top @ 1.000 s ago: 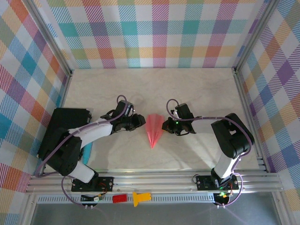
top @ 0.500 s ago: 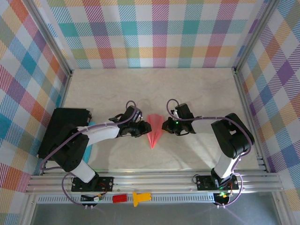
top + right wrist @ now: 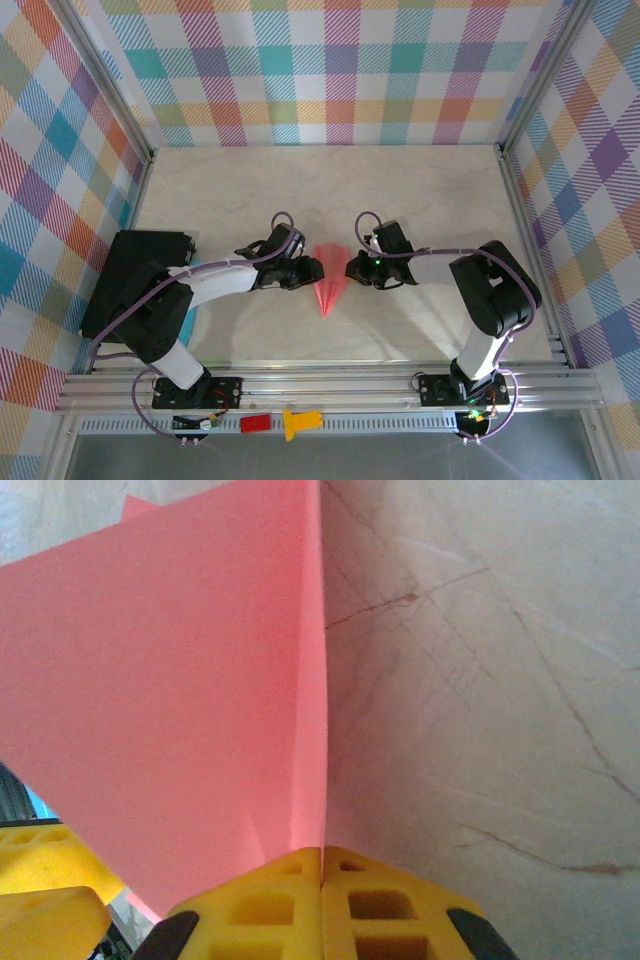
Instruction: Fold a paper plane with a square sheet of paper (pick it up from the middle)
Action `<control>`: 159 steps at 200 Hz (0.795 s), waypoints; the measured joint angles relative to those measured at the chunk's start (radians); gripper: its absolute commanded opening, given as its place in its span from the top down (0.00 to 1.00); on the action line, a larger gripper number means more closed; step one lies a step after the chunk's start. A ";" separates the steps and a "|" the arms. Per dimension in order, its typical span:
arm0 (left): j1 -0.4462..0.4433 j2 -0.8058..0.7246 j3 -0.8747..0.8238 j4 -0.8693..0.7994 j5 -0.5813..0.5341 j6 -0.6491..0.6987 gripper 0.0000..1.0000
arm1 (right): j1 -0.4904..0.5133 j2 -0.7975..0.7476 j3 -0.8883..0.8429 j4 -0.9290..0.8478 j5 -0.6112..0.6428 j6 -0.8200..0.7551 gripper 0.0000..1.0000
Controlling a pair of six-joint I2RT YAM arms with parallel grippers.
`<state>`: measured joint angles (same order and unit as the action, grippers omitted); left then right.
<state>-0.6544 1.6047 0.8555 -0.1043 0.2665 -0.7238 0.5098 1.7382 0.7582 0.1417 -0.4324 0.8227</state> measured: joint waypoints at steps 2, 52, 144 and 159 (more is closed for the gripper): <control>0.000 0.001 0.002 0.000 0.000 0.000 0.64 | 0.000 0.000 0.000 0.000 0.000 0.000 0.94; -0.003 0.050 0.056 -0.025 -0.009 0.041 0.64 | 0.000 0.002 0.001 0.000 0.000 0.000 0.94; -0.076 0.042 0.050 -0.064 0.000 0.029 0.62 | 0.000 0.002 0.001 0.000 0.000 0.004 0.94; -0.083 0.029 0.050 -0.086 -0.013 0.029 0.61 | 0.000 0.002 0.001 0.000 0.000 0.004 0.94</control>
<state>-0.7372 1.6337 0.9054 -0.1905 0.2531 -0.6949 0.5098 1.7401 0.7593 0.1417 -0.4320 0.8265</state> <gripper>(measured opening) 0.383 0.059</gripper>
